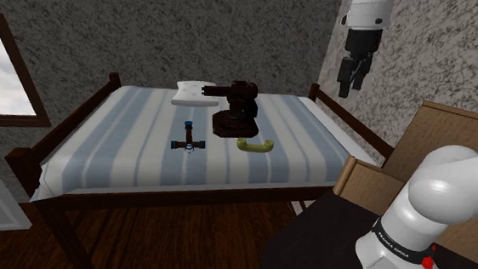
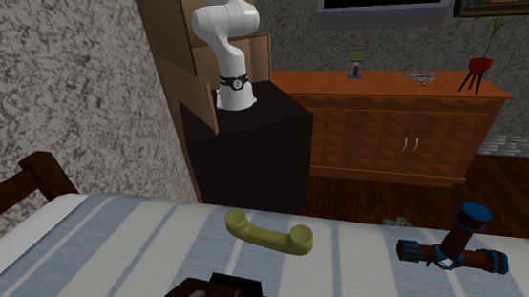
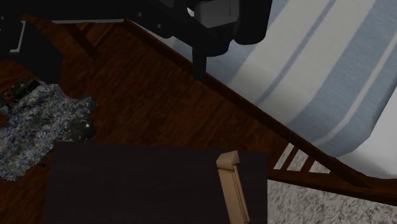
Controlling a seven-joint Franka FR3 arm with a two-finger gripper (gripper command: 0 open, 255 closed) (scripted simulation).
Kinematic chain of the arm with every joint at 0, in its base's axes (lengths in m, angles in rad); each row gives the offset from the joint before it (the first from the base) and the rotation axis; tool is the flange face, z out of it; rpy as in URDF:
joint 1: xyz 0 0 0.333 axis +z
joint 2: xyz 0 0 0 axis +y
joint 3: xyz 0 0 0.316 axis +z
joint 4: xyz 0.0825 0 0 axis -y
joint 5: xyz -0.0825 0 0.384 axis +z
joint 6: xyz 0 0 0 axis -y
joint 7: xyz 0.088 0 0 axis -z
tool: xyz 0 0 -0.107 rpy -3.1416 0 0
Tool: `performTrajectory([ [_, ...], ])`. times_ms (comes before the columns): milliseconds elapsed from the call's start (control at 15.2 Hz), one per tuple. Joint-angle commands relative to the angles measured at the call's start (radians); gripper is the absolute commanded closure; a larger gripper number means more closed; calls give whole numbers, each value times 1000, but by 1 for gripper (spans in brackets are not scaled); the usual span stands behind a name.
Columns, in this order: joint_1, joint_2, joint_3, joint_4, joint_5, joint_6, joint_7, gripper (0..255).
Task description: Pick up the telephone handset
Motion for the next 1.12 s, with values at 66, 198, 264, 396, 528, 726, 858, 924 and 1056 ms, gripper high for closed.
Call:
performTrajectory([
  [66,-1,27,-5,-6,-5,29,-5,0],
  [198,-3,86,-14,-14,-14,87,-16,0],
  [264,-4,116,-19,-16,-18,115,-21,0],
  [396,-6,180,-28,-16,-26,171,-31,0],
  [528,-8,247,-37,-10,-33,224,-40,0],
  [726,-11,353,-49,8,-43,299,-54,0],
  [858,-13,427,-56,27,-47,346,-63,0],
  [924,-14,464,-59,39,-49,368,-68,0],
  [1056,-17,540,-66,66,-53,408,-77,0],
])
